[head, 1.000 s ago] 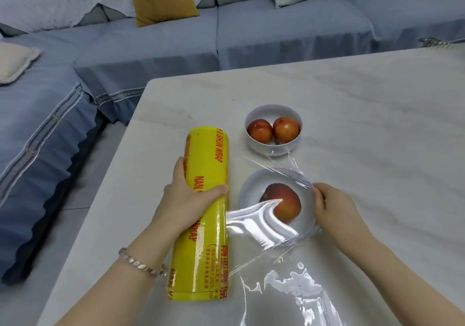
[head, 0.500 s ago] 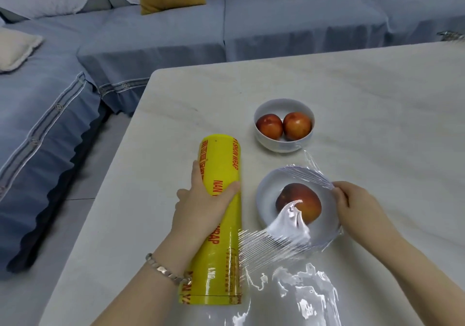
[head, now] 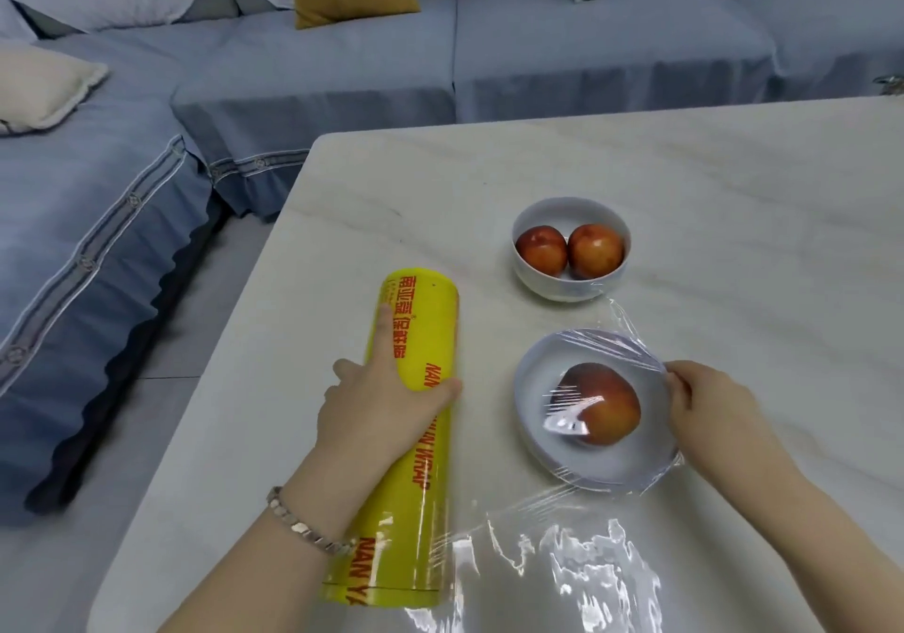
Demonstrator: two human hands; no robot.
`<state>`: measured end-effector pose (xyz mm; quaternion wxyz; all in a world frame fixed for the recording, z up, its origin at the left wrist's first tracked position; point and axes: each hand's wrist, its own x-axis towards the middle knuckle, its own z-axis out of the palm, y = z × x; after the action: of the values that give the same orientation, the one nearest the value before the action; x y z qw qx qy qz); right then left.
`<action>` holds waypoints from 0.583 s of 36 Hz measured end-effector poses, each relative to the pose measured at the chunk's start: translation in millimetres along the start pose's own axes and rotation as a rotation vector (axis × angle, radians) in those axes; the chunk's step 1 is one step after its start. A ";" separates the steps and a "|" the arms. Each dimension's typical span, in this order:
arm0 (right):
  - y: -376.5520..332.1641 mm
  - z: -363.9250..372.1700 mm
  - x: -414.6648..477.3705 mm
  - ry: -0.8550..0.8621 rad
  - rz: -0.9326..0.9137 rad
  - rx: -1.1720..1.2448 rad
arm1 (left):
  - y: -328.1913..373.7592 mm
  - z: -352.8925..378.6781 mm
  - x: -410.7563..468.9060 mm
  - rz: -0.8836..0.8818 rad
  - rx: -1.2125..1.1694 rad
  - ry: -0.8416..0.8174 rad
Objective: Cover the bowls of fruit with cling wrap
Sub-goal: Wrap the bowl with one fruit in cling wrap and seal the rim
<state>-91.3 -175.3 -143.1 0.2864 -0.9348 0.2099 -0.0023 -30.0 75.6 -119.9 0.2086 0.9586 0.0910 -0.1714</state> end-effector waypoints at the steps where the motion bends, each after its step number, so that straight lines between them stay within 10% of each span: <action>1: -0.3 0.3 -0.7 0.005 0.001 -0.003 | -1.4 0.6 -0.9 0.002 0.017 0.009; 10: -37.9 -2.3 4.8 0.173 -0.202 0.001 | 1.7 5.0 2.3 0.000 -0.021 0.034; 21: -109.7 58.1 57.2 -0.248 -0.540 -0.029 | 5.8 -3.3 -5.1 0.052 -0.135 0.043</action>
<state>11.0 -84.8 -139.5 0.2856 -0.9539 -0.0829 0.0389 -32.3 71.3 -113.1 0.2752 0.9478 0.0816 -0.1387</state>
